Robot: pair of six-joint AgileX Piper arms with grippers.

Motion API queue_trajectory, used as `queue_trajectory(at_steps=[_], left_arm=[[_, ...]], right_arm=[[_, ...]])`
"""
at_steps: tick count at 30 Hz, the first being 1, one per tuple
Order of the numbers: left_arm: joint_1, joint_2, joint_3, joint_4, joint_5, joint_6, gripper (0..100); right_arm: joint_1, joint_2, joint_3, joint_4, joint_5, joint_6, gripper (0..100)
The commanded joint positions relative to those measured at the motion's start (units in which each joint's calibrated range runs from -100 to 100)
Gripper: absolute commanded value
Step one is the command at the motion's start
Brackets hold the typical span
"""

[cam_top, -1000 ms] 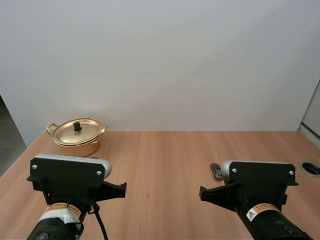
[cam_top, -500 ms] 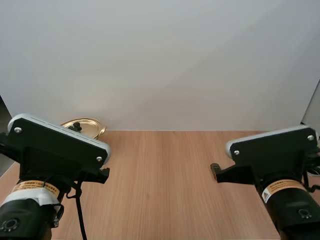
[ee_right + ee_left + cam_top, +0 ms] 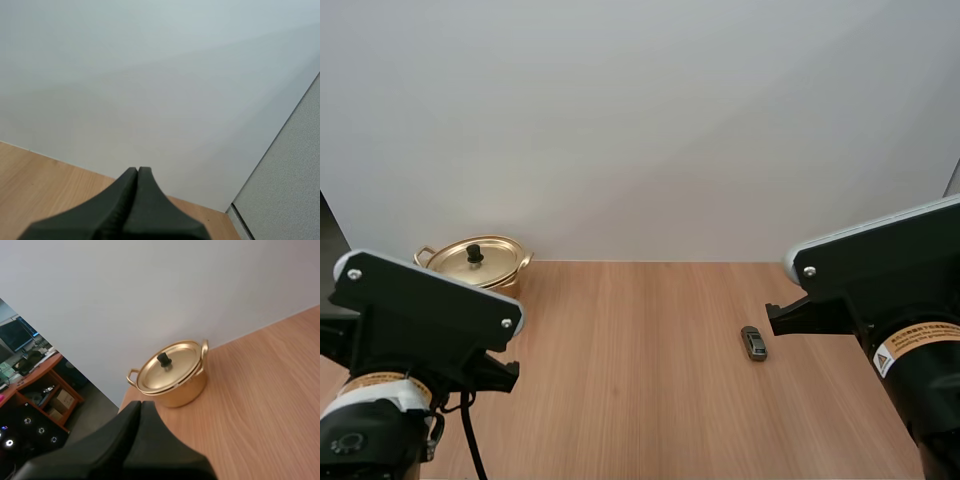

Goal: Open the pot, put the car inside, and close it

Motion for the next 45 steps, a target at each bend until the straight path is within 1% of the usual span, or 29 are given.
queue_trajectory(at_steps=[1,3,5,6,7,11,14,19,22,30,31,32,35,36,38,40,42,45], left_arm=[[0.43,2.85,-2.66,0.05,-15.12,-6.95,0],[1.53,6.00,-4.82,0.05,-18.88,-10.63,0],[2.62,9.80,-6.63,0.05,-20.07,-13.99,0],[3.50,13.82,-8.74,0.05,-20.09,-16.30,0],[4.14,17.81,-10.39,-0.16,-19.72,-17.29,0],[5.72,31.80,-16.10,-0.40,-18.97,-17.39,0],[5.85,41.03,-21.86,-0.39,-18.56,-17.39,0],[5.85,56.12,-31.71,-0.39,-17.71,-15.21,0],[6.00,61.69,-35.85,-0.39,-16.24,-15.21,0],[6.00,69.59,-40.86,-1.19,-7.56,-13.60,0],[6.00,70.68,-41.26,-1.96,-6.32,-12.53,4],[6.00,71.71,-41.61,-3.21,-5.35,-11.28,9],[6.00,74.64,-43.15,-6.30,-2.06,-9.37,35],[6.00,75.47,-43.54,-6.43,-1.34,-9.27,43],[6.00,77.19,-44.34,-6.43,-0.04,-8.39,61],[6.00,78.70,-45.11,-6.43,0.90,-8.28,75],[6.00,79.86,-46.39,-6.43,1.82,-8.28,85],[6.00,81.39,-48.49,-6.19,1.98,-8.28,89]], right_arm=[[0.02,0.01,0.17,0.20,1.37,-0.01,0],[0.02,0.01,0.17,0.20,3.66,-0.01,0],[0.02,0.01,0.17,0.20,5.52,-0.01,0],[0.02,0.01,0.17,0.20,6.04,-0.01,0],[0.02,0.01,0.17,0.20,6.26,-0.01,0],[0.02,0.01,0.17,0.20,6.26,-0.01,0],[0.02,0.01,0.17,0.20,6.26,-0.01,0],[0.18,0.01,0.17,0.20,7.01,-0.01,0],[0.18,0.01,0.17,0.20,7.37,-0.01,0],[0.18,0.01,0.17,0.20,7.37,-0.01,0],[0.18,0.01,0.17,0.20,7.37,-0.01,0],[0.18,0.01,0.17,0.20,7.37,-0.01,0],[0.18,0.01,0.17,0.20,7.37,-0.01,0],[0.18,0.01,0.17,0.20,7.37,-0.01,0],[0.18,0.01,0.17,0.20,7.37,-0.01,0],[0.18,0.01,0.17,0.20,7.37,-0.01,0],[0.18,0.01,0.17,0.20,7.37,-0.01,0],[0.18,0.01,0.17,0.20,7.53,-0.01,0]])
